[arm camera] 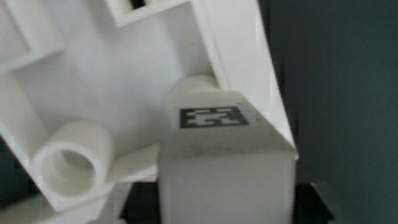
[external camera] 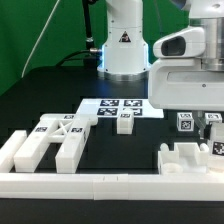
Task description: Assemble chair
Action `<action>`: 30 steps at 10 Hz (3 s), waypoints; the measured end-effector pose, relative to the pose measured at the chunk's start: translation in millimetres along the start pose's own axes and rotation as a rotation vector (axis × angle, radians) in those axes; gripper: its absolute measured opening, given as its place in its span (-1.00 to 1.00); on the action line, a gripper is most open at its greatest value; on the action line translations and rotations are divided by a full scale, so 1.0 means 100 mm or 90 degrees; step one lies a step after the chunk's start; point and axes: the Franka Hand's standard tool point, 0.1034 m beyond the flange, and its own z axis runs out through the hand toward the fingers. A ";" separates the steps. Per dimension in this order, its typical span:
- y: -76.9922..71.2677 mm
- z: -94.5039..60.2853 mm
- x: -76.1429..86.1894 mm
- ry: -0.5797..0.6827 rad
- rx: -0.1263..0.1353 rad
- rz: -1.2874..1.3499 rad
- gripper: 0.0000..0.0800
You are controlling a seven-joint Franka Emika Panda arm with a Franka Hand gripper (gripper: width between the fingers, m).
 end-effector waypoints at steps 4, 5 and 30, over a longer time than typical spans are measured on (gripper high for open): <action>0.03 0.01 0.02 -0.008 0.007 0.388 -0.28; 0.05 0.01 0.03 -0.016 0.016 0.486 -0.28; 0.00 0.05 -0.04 -0.021 0.021 0.511 -0.28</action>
Offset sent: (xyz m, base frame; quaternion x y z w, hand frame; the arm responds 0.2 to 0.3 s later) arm 0.0009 0.0053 -0.0037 0.0113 -0.0042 0.4412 0.8973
